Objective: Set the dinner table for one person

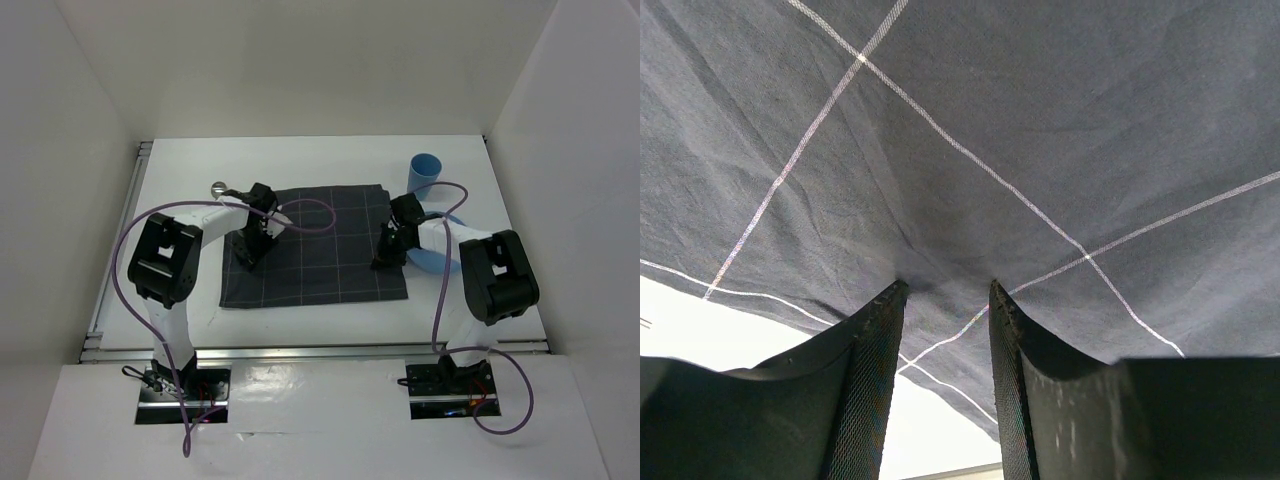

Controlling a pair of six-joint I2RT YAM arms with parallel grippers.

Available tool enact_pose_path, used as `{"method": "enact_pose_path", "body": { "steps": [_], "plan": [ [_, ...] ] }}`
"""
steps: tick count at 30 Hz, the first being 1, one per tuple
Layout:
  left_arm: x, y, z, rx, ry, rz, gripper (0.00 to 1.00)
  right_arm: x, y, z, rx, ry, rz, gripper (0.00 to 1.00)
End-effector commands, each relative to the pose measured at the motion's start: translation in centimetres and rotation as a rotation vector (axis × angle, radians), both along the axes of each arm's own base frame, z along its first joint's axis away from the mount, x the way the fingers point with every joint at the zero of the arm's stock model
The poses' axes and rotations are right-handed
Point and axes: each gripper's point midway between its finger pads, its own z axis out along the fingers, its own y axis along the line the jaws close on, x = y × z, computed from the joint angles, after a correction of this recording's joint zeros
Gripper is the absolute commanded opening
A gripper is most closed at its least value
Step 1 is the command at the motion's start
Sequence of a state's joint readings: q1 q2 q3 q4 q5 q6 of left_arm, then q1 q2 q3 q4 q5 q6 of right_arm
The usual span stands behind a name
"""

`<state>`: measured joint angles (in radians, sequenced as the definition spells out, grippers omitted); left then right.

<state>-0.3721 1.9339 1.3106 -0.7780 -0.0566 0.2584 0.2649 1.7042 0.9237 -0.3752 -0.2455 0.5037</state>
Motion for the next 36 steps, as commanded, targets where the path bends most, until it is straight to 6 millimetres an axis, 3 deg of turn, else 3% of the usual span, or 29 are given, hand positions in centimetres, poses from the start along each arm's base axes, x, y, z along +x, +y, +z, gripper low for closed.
{"method": "enact_pose_path", "body": {
  "steps": [1,6,9,10,13,15,17,18,19,20,23,25,26,32,36],
  "plan": [
    [1.0,-0.8,-1.3,-0.011,-0.007,0.01,0.47,-1.4,-2.2,-0.7,-0.103,0.052,-0.014,0.0],
    [2.0,-1.2,-0.9,-0.02,-0.028,0.01,0.47,-2.5,-2.1,-1.3,-0.082,0.071,-0.015,0.0],
    [2.0,-1.4,-0.5,-0.033,-0.034,0.018,0.47,-1.5,-1.8,0.3,-0.064,0.02,-0.025,0.03],
    [2.2,-1.5,0.1,-0.041,-0.053,0.018,0.47,-0.9,-2.2,1.3,-0.084,-0.019,-0.039,0.26],
    [2.7,-1.7,1.1,-0.056,-0.09,0.017,0.47,1.1,-3.9,4.5,-0.155,-0.113,-0.122,0.81],
    [2.5,-1.7,1.4,-0.064,-0.085,0.016,0.47,2.0,-5.5,6.5,-0.2,-0.152,-0.209,0.98],
    [2.5,-2.0,2.0,-0.078,-0.089,0.025,0.47,2.3,-8.2,9.6,-0.257,-0.225,-0.416,1.0],
    [2.5,-2.0,2.0,-0.079,-0.089,0.025,0.47,1.9,-9.8,9.8,-0.296,-0.248,-0.494,1.0],
    [2.5,-2.0,2.0,-0.079,-0.089,0.025,0.47,1.4,-10.6,11.4,-0.277,-0.3,-0.552,1.0],
    [2.6,-2.0,2.3,-0.082,-0.097,0.025,0.47,1.2,-11.1,11.7,-0.256,-0.313,-0.616,1.0],
    [3.2,-2.3,2.9,-0.09,-0.116,0.024,0.48,-1.2,-15.8,9.6,-0.282,-0.233,-0.846,1.0],
    [3.2,-2.3,3.1,-0.089,-0.115,0.024,0.49,-2.8,-17.7,7.6,-0.275,-0.166,-0.942,1.0],
    [3.2,-2.3,3.1,-0.089,-0.115,0.024,0.49,-2.5,-19.2,7.6,-0.243,-0.184,-1.004,1.0],
    [3.8,-1.6,5.1,-0.065,-0.183,0.033,0.51,-1.1,-20.0,4.3,-0.194,-0.127,-1.047,1.0],
    [4.1,-1.5,7.7,-0.076,-0.241,0.027,0.52,-0.3,-20.5,2.4,-0.23,-0.086,-1.051,0.94]
  ]
}}
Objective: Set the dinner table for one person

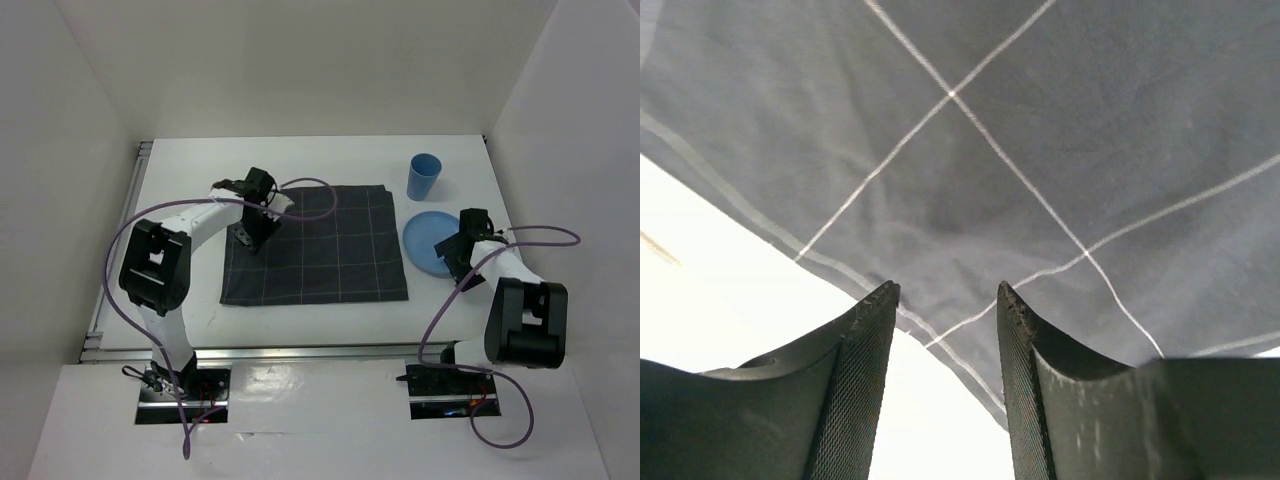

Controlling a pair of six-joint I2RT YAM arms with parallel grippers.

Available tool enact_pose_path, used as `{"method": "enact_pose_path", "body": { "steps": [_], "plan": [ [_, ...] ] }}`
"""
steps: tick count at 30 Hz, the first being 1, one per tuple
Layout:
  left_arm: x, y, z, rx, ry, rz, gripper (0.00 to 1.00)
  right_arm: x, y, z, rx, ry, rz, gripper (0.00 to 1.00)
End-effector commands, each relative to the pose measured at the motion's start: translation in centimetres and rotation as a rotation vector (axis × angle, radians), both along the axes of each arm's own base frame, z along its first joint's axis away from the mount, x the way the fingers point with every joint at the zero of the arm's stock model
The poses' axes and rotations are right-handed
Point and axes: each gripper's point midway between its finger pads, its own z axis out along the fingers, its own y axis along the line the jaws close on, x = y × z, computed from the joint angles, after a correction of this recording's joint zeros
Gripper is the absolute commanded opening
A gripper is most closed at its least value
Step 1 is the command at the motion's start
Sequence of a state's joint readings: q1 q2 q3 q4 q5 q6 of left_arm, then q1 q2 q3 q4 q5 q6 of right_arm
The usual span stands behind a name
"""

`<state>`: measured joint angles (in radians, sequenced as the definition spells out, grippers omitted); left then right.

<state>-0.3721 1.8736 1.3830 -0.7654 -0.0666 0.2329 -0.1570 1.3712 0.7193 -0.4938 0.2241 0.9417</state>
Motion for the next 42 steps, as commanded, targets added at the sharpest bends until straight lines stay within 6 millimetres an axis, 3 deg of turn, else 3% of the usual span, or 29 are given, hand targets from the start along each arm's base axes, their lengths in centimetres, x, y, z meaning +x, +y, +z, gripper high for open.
{"method": "enact_pose_path", "body": {
  "steps": [1,2,6,7,10,11,14,17,18,20,22,25,27,28,29,30,31,32,33,34,35,36,38,42],
  "plan": [
    [1.5,-0.4,4.8,-0.027,-0.129,0.003,0.52,2.9,-1.0,0.3,-0.026,-0.061,-0.05,0.92],
    [1.4,-0.1,5.2,-0.016,-0.137,0.008,0.52,2.5,-1.2,-1.0,-0.02,-0.018,-0.059,0.9],
    [1.3,1.7,7.4,0.008,-0.188,0.045,0.58,2.4,-1.4,-3.3,0.017,0.037,-0.091,0.58],
    [1.0,2.1,8.0,0.004,-0.192,0.064,0.59,2.3,-1.3,-3.6,0.018,0.047,-0.091,0.36],
    [0.6,4.2,9.1,0.007,-0.187,0.128,0.6,1.3,-1.5,-4.0,0.01,0.08,-0.123,0.07],
    [0.5,5.4,9.7,0.006,-0.197,0.159,0.6,0.7,-1.8,-3.9,-0.009,0.082,-0.146,0.01],
    [0.1,7.2,10.7,-0.005,-0.215,0.206,0.64,0.1,-2.4,-1.9,-0.039,0.026,-0.185,0.0],
    [-0.5,10.0,10.4,0.0,-0.195,0.284,0.64,0.8,-3.2,2.5,-0.094,-0.126,-0.195,0.0],
    [-0.5,11.2,10.7,-0.013,-0.203,0.332,0.64,1.6,-3.6,5.7,-0.122,-0.227,-0.188,0.0],
    [-0.8,12.3,10.6,-0.037,-0.198,0.368,0.64,3.0,-4.1,9.8,-0.171,-0.359,-0.155,0.0],
    [-1.1,13.8,10.2,-0.065,-0.182,0.42,0.64,5.0,-4.3,16.3,-0.229,-0.549,-0.09,0.0],
    [-1.0,15.5,10.1,-0.098,-0.177,0.495,0.64,8.2,-2.7,23.7,-0.279,-0.772,0.112,0.0],
    [-1.0,15.7,9.6,-0.123,-0.149,0.536,0.64,10.4,2.1,27.3,-0.24,-0.886,0.357,0.0],
    [-0.7,15.8,9.5,-0.139,-0.144,0.541,0.64,11.9,4.1,26.9,-0.223,-0.882,0.466,0.0],
    [-1.0,15.7,9.4,-0.138,-0.135,0.542,0.64,12.8,7.8,27.1,-0.225,-0.89,0.634,0.0],
    [-0.7,15.6,9.4,-0.15,-0.133,0.538,0.64,13.4,11.1,28.7,-0.19,-0.92,0.775,0.0],
    [-0.7,15.6,9.4,-0.15,-0.133,0.538,0.64,13.8,13.5,28.2,-0.172,-0.897,0.879,0.0],
    [-0.7,15.6,9.4,-0.15,-0.133,0.538,0.64,14.7,15.7,24.3,-0.169,-0.78,1.018,0.0],
    [-0.9,15.5,9.4,-0.151,-0.123,0.547,0.64,14.1,20.0,23.1,-0.144,-0.75,1.159,0.0],
    [-0.9,15.5,9.4,-0.151,-0.123,0.547,0.64,14.0,22.2,22.8,-0.133,-0.737,1.256,0.0],
    [-0.9,15.5,9.4,-0.151,-0.123,0.547,0.64,14.4,23.8,19.3,-0.113,-0.648,1.322,0.0],
    [-0.9,15.5,9.4,-0.151,-0.123,0.547,0.64,13.0,25.8,17.2,-0.089,-0.578,1.418,0.0],
    [-0.9,15.8,9.4,-0.148,-0.124,0.548,0.64,12.5,26.8,13.6,-0.032,-0.478,1.463,0.0],
    [-1.3,16.3,8.8,-0.137,-0.114,0.561,0.64,10.6,28.1,9.1,0.108,-0.388,1.504,0.0]
  ]
}}
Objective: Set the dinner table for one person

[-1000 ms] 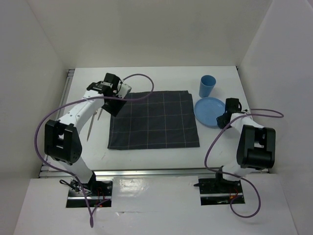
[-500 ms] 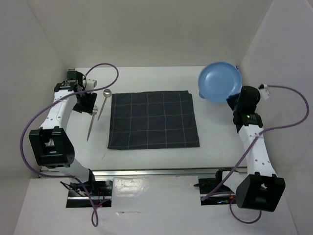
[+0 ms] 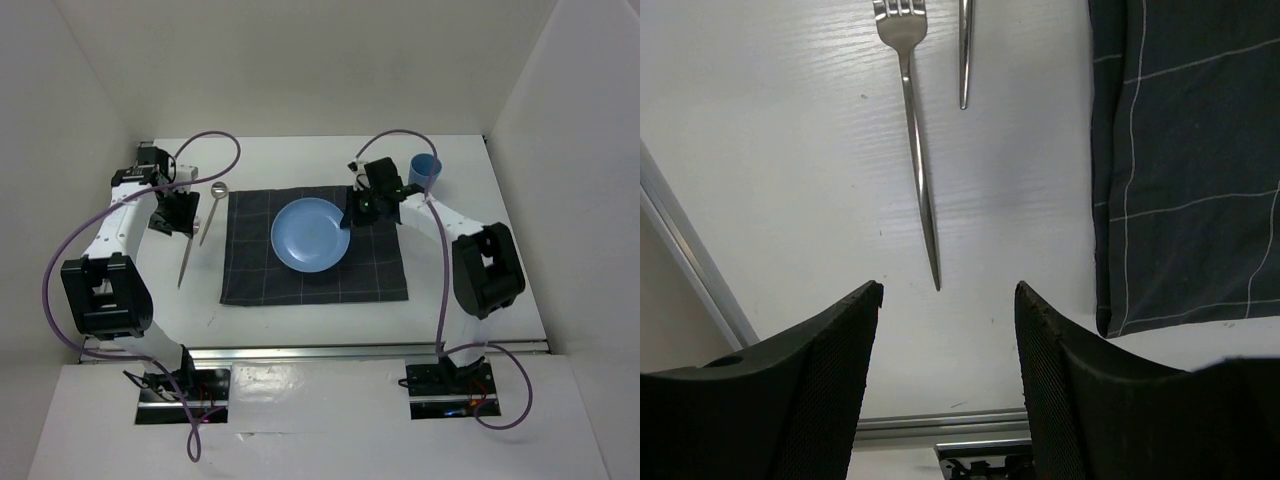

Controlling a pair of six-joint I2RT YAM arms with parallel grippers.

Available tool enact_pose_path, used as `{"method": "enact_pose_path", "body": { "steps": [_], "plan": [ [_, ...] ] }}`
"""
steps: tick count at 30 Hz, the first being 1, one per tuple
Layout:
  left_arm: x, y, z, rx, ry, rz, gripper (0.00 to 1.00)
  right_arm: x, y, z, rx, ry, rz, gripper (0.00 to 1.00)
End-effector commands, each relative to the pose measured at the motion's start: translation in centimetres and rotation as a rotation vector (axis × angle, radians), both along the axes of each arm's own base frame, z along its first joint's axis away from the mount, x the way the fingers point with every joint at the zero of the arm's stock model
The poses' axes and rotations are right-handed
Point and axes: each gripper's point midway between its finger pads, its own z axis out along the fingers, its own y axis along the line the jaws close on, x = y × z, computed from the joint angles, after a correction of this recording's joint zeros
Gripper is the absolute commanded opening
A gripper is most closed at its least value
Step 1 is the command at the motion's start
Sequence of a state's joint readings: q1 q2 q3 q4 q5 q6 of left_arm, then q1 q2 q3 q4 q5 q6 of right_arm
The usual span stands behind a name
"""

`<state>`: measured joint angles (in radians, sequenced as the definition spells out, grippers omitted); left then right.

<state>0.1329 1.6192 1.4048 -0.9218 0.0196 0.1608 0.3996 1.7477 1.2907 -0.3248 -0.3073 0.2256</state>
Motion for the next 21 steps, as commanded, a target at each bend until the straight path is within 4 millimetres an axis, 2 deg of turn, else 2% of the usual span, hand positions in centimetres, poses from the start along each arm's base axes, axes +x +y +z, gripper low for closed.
{"method": "enact_pose_path", "body": {
  "steps": [1,2,3,6,10,12,14,17,18,19,21],
  "plan": [
    [0.1,0.1,0.3,-0.016,-0.011,0.014,0.64,-1.3,0.1,-0.6,0.042,0.05,0.092,0.0],
    [0.1,0.5,0.3,-0.016,-0.011,0.023,0.64,-1.7,0.5,-1.3,0.061,0.08,0.118,0.0],
    [0.1,0.5,0.3,-0.016,-0.011,0.023,0.64,-2.2,0.9,-3.1,0.045,0.13,0.128,0.0],
    [0.1,0.3,0.4,-0.024,-0.012,0.02,0.64,-2.4,0.9,-5.9,0.028,0.198,0.118,0.0],
    [-0.1,0.3,0.1,-0.026,-0.003,0.02,0.64,-1.9,0.9,-7.3,0.021,0.202,0.102,0.0],
    [-0.1,0.3,-0.2,-0.027,0.006,0.02,0.64,-2.0,0.5,-8.9,-0.004,0.228,0.088,0.0],
    [-0.1,0.5,-0.5,-0.015,0.017,0.015,0.64,-1.7,0.6,-9.1,-0.011,0.232,0.094,0.11],
    [0.4,0.9,-0.6,0.005,0.022,0.012,0.64,-1.5,0.8,-8.9,-0.01,0.24,0.107,0.45],
    [1.0,1.1,0.1,0.012,-0.003,0.003,0.64,-1.3,0.9,-8.7,-0.007,0.231,0.108,0.51],
    [1.5,1.1,-0.2,0.011,0.006,0.003,0.64,-1.7,0.7,-8.9,-0.015,0.254,0.107,0.59],
    [3.1,1.3,1.0,0.013,-0.038,-0.008,0.67,-1.4,0.7,-7.7,-0.017,0.236,0.101,0.64]
  ]
}}
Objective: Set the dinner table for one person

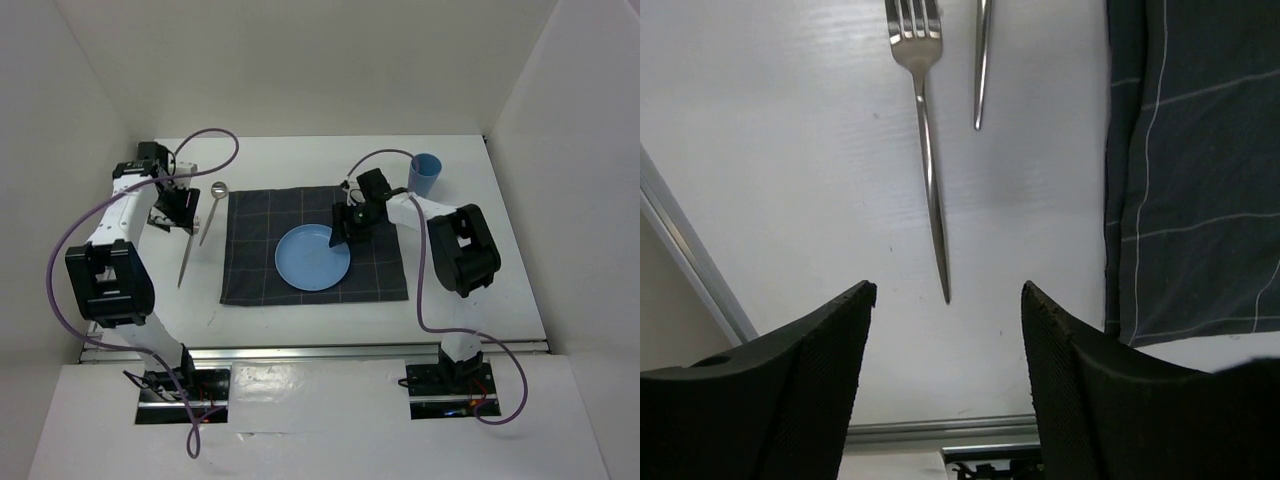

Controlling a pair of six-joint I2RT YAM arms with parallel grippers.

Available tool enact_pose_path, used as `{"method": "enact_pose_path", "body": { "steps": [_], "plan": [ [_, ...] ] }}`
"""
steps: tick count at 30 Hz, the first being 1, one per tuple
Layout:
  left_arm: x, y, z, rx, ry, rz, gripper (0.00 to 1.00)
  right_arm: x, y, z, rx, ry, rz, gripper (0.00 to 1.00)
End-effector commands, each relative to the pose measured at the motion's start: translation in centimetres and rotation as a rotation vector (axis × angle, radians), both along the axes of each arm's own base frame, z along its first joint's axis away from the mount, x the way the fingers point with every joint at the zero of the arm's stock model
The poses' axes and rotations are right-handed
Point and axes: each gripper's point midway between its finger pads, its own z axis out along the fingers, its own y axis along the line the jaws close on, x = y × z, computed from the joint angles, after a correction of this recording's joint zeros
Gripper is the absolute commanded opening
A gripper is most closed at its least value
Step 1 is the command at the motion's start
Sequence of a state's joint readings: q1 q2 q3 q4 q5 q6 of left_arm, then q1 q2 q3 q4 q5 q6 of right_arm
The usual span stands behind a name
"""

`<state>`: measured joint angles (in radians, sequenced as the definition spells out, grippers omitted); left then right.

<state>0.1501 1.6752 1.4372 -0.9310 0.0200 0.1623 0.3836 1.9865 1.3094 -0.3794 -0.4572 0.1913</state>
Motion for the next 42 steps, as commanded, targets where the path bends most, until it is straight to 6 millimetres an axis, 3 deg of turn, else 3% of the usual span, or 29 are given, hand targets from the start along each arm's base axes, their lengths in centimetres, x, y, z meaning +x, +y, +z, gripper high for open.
{"method": "enact_pose_path", "body": {
  "steps": [1,4,5,8,9,10,11,12,13,16,20,27,31,33,35,37,38,41,42],
  "plan": [
    [3.2,0.2,2.2,0.019,-0.081,-0.038,0.68,0.9,-0.2,2.2,-0.018,-0.045,-0.004,0.68],
    [6.7,-1.2,2.3,0.052,-0.131,-0.11,0.72,1.6,-0.8,4.4,-0.042,-0.099,-0.031,0.71],
    [8.3,-1.4,1.0,0.073,-0.132,-0.133,0.73,1.8,-1.0,5.1,-0.051,-0.112,-0.039,0.72],
    [11.5,-2.4,0.0,0.136,-0.154,-0.191,0.73,2.4,-1.7,7.2,-0.071,-0.179,-0.071,0.72],
    [12.3,-2.5,-2.4,0.144,-0.114,-0.197,0.69,2.4,-1.6,7.8,-0.063,-0.187,-0.079,0.72],
    [13.8,-2.6,-2.2,0.174,-0.13,-0.21,0.56,2.5,-2.2,8.2,-0.083,-0.208,-0.099,0.72],
    [14.5,-2.4,-2.9,0.184,-0.115,-0.207,0.52,2.6,-2.4,8.2,-0.093,-0.209,-0.115,0.72],
    [14.8,-2.6,-3.8,0.195,-0.087,-0.214,0.51,2.7,-2.5,8.7,-0.094,-0.22,-0.131,0.72],
    [16.4,-2.2,-5.1,0.22,-0.078,-0.204,0.51,2.6,-2.8,9.2,-0.099,-0.227,-0.136,0.72],
    [18.2,-1.9,-6.8,0.235,-0.063,-0.189,0.55,2.1,-2.9,10.1,-0.087,-0.239,-0.145,0.71],
    [18.0,-2.1,-7.9,0.221,-0.031,-0.188,0.55,1.7,-3.0,10.9,-0.068,-0.248,-0.165,0.71],
    [13.5,-3.7,-12.0,0.107,0.182,-0.227,0.48,1.8,-3.3,11.7,-0.072,-0.274,-0.178,0.71],
    [12.5,-4.2,-13.8,0.07,0.273,-0.216,0.53,2.6,-3.2,13.2,-0.064,-0.305,-0.186,0.71],
    [12.6,-4.4,-14.6,0.059,0.295,-0.218,0.5,2.8,-3.5,13.4,-0.082,-0.316,-0.191,0.71],
    [12.4,-4.4,-14.9,0.023,0.317,-0.214,0.42,2.8,-3.5,13.4,-0.086,-0.321,-0.185,0.71],
    [12.1,-4.9,-16.0,-0.009,0.338,-0.22,0.07,2.8,-3.7,13.9,-0.09,-0.337,-0.195,0.71],
    [12.3,-5.0,-16.3,-0.01,0.328,-0.206,0.0,2.7,-4.0,14.1,-0.096,-0.345,-0.202,0.71],
    [12.5,-4.7,-16.6,-0.015,0.319,-0.174,0.0,2.1,-4.2,14.4,-0.094,-0.349,-0.202,0.71],
    [12.7,-4.2,-15.7,-0.017,0.3,-0.147,0.0,2.1,-4.2,14.4,-0.093,-0.349,-0.202,0.71]
  ]
}}
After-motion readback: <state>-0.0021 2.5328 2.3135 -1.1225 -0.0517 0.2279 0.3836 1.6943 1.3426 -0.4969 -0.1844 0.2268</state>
